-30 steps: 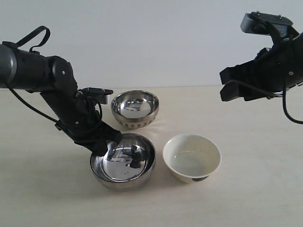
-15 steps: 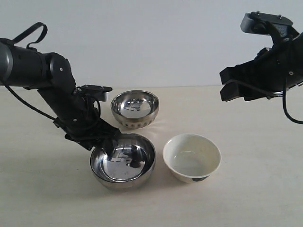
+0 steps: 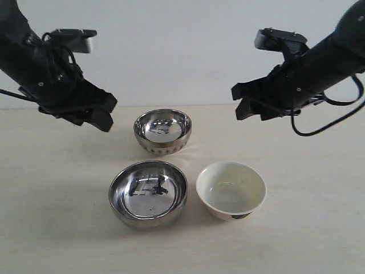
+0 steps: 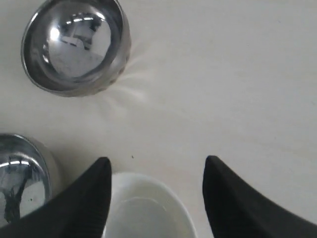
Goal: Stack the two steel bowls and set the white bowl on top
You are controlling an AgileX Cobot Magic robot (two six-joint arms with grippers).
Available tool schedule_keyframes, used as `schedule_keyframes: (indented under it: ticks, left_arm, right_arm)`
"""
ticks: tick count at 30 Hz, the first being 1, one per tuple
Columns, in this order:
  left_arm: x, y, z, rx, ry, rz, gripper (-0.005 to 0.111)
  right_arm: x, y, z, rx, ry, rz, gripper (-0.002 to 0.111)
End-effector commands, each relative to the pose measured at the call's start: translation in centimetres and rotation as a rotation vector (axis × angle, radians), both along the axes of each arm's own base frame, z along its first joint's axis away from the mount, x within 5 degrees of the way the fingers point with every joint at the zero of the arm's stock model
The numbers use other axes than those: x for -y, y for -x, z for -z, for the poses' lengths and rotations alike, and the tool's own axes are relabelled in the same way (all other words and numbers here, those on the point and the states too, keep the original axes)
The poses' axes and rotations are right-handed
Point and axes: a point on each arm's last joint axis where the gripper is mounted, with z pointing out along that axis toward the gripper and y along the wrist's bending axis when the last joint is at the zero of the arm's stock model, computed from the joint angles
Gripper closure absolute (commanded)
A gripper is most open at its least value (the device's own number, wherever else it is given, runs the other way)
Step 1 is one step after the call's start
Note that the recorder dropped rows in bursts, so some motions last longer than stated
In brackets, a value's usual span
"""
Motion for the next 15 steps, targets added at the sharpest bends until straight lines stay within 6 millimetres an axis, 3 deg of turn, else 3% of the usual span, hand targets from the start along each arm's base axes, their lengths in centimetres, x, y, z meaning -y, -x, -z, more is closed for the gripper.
schedule_keyframes:
  ticks: [1,9,15]
  left_arm:
    - [-1.2,1.3,-3.0,0.061,0.016,-0.034,0.051]
    - [-1.6,2.2,-4.2,0.082,0.012,-0.035,0.051]
    - [-2.0,2.2,-4.1,0.069,-0.035,-0.054,0.051]
  right_arm:
    - [-2.8,-2.4,-0.6,0.039,-0.024,-0.036,0.058]
    - [-7.0,-6.5,0.3,0.007,0.009,-0.088,0.058]
    - [-8.4,-8.8,3.1,-0.016,0.097,-0.057,0.058]
